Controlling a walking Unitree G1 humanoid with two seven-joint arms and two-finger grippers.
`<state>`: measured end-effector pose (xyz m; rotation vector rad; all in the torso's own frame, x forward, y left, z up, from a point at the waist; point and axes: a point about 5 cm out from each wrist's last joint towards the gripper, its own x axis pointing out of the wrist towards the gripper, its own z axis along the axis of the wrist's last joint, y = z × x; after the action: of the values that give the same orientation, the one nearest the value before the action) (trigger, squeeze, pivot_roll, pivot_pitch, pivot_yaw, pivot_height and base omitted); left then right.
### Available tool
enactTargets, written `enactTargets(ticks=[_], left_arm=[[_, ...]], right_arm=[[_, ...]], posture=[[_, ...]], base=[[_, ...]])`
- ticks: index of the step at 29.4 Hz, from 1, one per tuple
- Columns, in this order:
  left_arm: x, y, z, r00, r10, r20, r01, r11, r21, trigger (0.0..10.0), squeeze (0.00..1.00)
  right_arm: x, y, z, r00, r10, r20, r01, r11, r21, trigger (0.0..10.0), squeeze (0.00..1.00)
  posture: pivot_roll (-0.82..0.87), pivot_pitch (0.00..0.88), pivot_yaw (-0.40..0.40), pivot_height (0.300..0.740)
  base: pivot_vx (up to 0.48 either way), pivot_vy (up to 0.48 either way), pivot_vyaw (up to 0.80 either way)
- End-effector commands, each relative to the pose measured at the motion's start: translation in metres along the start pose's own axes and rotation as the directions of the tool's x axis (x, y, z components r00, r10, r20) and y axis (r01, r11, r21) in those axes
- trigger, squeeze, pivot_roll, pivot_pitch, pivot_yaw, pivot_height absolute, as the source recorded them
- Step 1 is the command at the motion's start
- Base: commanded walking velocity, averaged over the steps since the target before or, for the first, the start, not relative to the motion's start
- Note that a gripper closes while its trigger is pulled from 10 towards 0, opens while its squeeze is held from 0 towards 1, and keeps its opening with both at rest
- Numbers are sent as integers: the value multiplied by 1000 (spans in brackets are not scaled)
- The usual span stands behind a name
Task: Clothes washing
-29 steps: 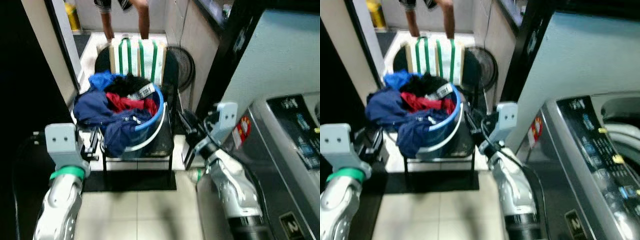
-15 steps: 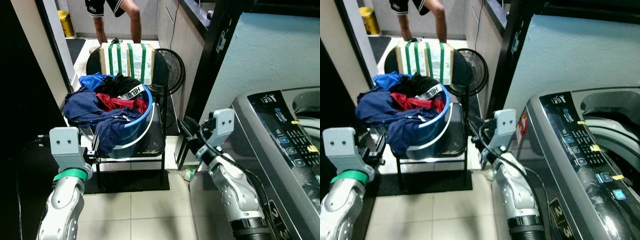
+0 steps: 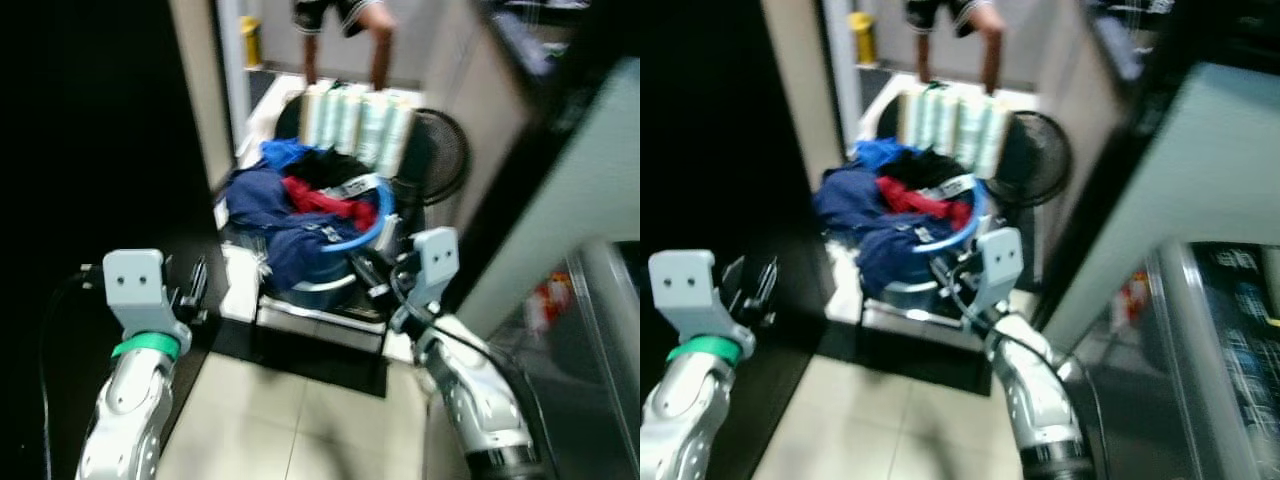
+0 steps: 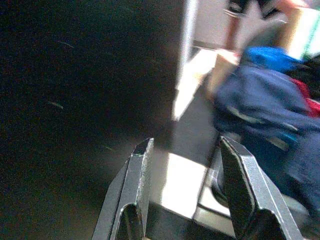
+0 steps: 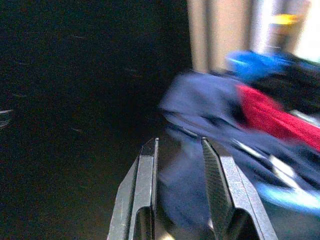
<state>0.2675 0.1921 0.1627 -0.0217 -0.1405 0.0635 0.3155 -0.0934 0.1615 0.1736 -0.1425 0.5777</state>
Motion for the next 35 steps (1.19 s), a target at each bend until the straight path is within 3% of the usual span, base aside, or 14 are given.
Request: enactTargets(ticks=[1,9,13,28,35], left_arm=[[-1,-4,-1,1000,-22,0,22,1000,-21,10000,0],[-3,1,-5,1000,-30,-10,29,998,-49,10000,0],[-6,11,-11,999,-19,-30,17,998,-67,10000,0],[-7,8,-11,999,-33,-30,30,996,-81,10000,0],[-6,7,-9,999,-43,-21,41,995,-90,10000,0]], right_arm=[[-3,-9,-1,999,-48,0,48,999,24,10000,0],[-4,-14,0,996,-88,16,88,996,22,10000,0],[-10,-22,-7,989,-150,-3,150,988,35,10000,0],[-15,-25,-7,984,-177,6,176,982,65,10000,0],[-21,-31,-20,976,-215,-42,217,975,53,10000,0]], posture=[[130,44,12,740],[132,38,15,740],[129,34,17,740],[121,52,17,740],[121,57,16,740]], base=[[439,0,0],[417,0,0],[384,0,0],[387,0,0],[376,0,0]])
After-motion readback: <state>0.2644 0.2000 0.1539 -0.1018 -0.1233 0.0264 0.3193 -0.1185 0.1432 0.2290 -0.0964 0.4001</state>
